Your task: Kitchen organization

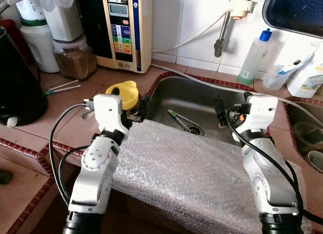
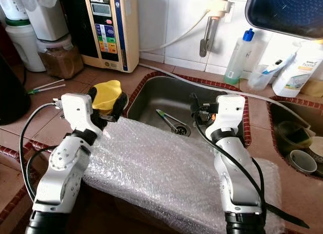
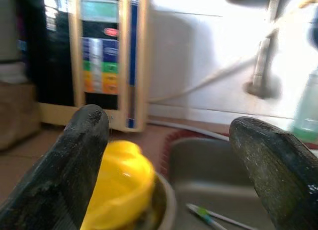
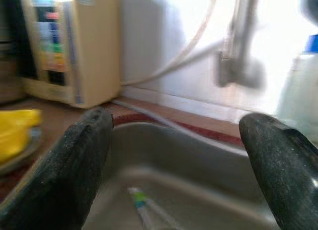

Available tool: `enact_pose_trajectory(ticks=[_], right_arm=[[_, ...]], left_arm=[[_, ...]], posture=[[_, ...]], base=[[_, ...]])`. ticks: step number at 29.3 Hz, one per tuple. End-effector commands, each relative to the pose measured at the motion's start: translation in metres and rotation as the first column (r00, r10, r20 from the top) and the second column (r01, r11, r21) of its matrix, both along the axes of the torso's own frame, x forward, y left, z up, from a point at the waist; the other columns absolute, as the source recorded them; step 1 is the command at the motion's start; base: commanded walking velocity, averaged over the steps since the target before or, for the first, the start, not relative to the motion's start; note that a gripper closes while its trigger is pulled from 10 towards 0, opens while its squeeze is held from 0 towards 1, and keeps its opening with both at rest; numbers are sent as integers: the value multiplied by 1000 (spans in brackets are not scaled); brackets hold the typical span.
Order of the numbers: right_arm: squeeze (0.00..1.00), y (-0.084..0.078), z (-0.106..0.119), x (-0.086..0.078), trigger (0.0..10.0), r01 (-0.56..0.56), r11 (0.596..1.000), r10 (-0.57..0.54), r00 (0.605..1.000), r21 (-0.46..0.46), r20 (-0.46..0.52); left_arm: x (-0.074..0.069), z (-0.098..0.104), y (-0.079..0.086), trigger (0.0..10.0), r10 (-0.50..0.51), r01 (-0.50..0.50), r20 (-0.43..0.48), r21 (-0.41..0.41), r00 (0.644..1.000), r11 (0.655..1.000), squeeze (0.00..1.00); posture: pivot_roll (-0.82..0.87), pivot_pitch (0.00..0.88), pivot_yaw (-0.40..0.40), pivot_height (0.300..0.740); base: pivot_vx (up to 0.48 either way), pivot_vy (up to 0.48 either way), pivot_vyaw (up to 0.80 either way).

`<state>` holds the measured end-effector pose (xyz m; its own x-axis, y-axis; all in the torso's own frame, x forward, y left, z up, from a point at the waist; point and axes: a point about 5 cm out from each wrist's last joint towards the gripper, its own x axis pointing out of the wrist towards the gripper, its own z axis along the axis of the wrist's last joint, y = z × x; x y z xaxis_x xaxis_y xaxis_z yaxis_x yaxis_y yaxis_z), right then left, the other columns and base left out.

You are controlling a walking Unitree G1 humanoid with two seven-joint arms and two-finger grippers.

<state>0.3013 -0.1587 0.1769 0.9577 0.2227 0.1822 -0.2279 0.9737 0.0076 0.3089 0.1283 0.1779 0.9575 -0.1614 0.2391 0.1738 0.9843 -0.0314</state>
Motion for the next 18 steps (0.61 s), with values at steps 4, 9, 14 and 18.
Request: enact_pose_trajectory(ticks=[4, 9, 14, 18], right_arm=[[0, 23, 15, -6, 10000, -220, 975, 221, 975, -12, 25], [0, 34, 13, -15, 10000, -328, 945, 328, 945, -8, 2], [0, 44, 10, -26, 10000, -437, 899, 437, 899, -6, -27], [0, 45, 12, -29, 10000, -444, 896, 444, 896, -18, -17]], left_arm=[[16, 1, 15, 10000, 123, -123, -6, 30, 992, 992, 0], [31, -4, 19, 10000, 164, -160, -59, 65, 985, 985, 0], [48, -3, 30, 10000, 229, -228, -102, 25, 968, 973, 0], [62, -7, 32, 10000, 237, -234, -176, 41, 955, 971, 0]], posture=[[-20, 0, -15, 740], [-27, 0, -14, 740], [-35, 0, -2, 740], [-36, 0, 2, 740]], base=[[0, 0, 0], [0, 0, 0], [0, 0, 0], [0, 0, 0]])
